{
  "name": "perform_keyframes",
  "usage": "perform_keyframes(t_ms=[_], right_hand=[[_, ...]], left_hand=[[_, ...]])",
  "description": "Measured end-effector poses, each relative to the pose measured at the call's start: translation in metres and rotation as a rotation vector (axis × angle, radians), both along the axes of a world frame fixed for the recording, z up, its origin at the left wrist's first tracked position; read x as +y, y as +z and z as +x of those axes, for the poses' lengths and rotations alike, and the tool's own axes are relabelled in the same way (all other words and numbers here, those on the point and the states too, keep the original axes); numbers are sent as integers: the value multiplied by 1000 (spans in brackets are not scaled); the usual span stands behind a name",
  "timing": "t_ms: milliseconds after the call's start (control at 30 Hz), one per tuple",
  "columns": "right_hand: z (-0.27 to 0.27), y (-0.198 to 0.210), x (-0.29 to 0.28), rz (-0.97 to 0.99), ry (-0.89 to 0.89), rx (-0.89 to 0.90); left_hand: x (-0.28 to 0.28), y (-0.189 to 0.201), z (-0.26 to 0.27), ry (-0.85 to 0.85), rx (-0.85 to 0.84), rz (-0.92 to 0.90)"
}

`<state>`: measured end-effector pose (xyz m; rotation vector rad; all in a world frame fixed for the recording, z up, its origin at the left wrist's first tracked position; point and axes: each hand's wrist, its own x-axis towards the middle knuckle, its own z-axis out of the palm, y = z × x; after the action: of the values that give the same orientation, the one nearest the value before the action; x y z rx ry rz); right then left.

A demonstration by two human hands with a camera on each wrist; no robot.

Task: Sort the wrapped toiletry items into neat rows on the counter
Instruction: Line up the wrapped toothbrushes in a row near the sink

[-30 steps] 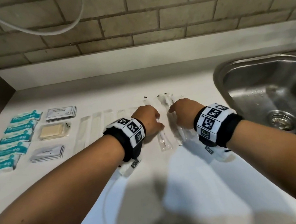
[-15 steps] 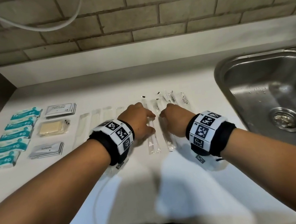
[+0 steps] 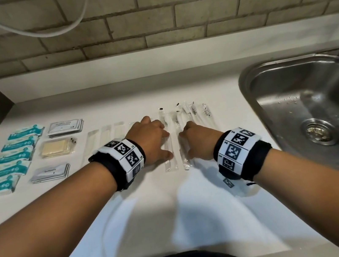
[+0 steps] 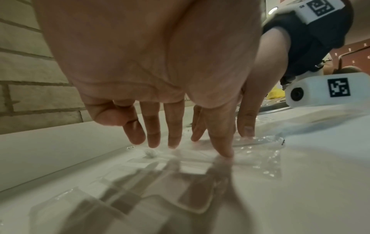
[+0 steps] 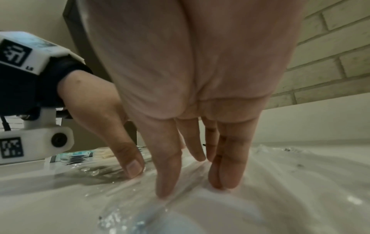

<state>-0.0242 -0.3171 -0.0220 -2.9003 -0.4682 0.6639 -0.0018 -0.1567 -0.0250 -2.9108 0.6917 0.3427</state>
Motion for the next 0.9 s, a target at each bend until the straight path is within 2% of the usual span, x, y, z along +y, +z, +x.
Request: perform_keyframes(t_ms=[267,600,700,800,900], right_hand=[[2,-7,8,-33,-55,-18],[3,-10,6,-28,-27,-20],[4,-7,-2,42,-22,-49],[9,2,-21,107,-93,-119],[19,11,-46,80,-193,-180]], left_hand=[[-6,-2,0,20,-42,44],[-6,1,-1,23,-39,49],[-7,4,0,52,-17,1],[-12,11,3,76,-29,-110],[-28,16,6,25,-43,-228]])
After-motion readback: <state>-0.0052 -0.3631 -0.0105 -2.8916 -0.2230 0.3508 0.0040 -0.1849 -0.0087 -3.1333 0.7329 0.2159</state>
